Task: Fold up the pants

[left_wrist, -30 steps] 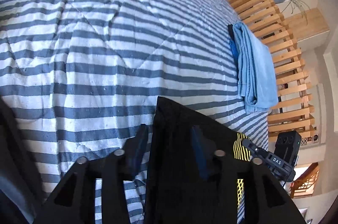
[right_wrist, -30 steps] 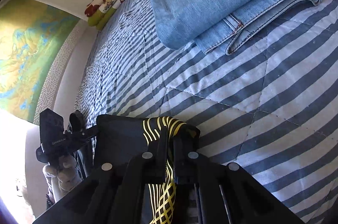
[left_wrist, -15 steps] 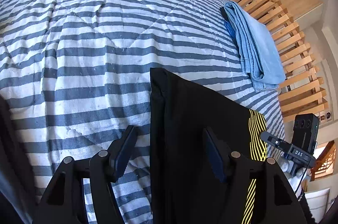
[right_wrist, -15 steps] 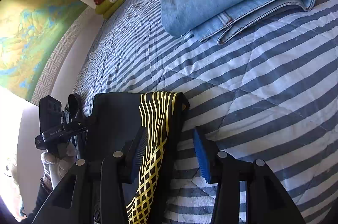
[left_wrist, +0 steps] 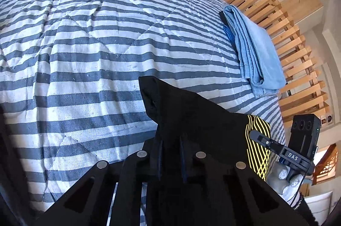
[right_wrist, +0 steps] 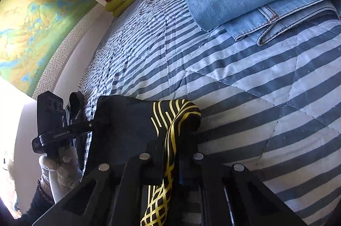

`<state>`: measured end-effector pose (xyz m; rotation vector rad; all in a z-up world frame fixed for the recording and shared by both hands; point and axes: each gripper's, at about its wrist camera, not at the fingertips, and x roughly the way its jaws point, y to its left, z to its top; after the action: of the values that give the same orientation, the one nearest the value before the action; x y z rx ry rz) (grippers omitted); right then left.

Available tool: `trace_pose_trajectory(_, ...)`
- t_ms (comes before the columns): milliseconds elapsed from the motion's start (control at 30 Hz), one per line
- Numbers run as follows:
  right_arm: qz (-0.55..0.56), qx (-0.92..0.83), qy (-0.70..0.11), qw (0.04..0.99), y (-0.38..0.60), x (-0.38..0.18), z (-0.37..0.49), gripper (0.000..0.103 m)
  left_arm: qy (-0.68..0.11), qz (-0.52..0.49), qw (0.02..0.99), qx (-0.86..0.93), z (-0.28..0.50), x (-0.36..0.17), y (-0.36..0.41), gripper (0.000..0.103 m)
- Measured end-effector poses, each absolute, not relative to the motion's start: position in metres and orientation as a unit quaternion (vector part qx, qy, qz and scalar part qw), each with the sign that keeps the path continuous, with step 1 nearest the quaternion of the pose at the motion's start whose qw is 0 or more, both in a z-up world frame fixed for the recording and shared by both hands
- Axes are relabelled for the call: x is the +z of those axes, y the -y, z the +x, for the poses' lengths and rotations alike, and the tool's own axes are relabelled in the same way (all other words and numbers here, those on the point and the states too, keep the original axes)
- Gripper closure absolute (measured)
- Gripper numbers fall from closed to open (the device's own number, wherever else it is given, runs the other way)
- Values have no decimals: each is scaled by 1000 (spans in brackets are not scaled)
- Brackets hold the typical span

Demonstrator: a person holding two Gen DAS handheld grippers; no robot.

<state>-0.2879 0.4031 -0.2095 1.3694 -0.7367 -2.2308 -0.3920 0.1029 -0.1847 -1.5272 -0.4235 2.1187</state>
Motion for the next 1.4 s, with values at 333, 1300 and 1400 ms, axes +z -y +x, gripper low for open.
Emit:
trace_pose_trajectory(333, 383, -857, 260, 227, -408, -121, -244, 97, 165, -467, 297, 817, -346, -70, -94, 92)
trace_pose_trajectory(1300, 217, -955, 178, 92, -568, 72, -265, 98, 137, -455, 429, 768, -488, 37, -336, 92)
trace_pose_trajectory(1400, 251, -944, 194, 95, -588, 55, -349, 98, 147, -477, 390, 773, -569, 2, -360, 92)
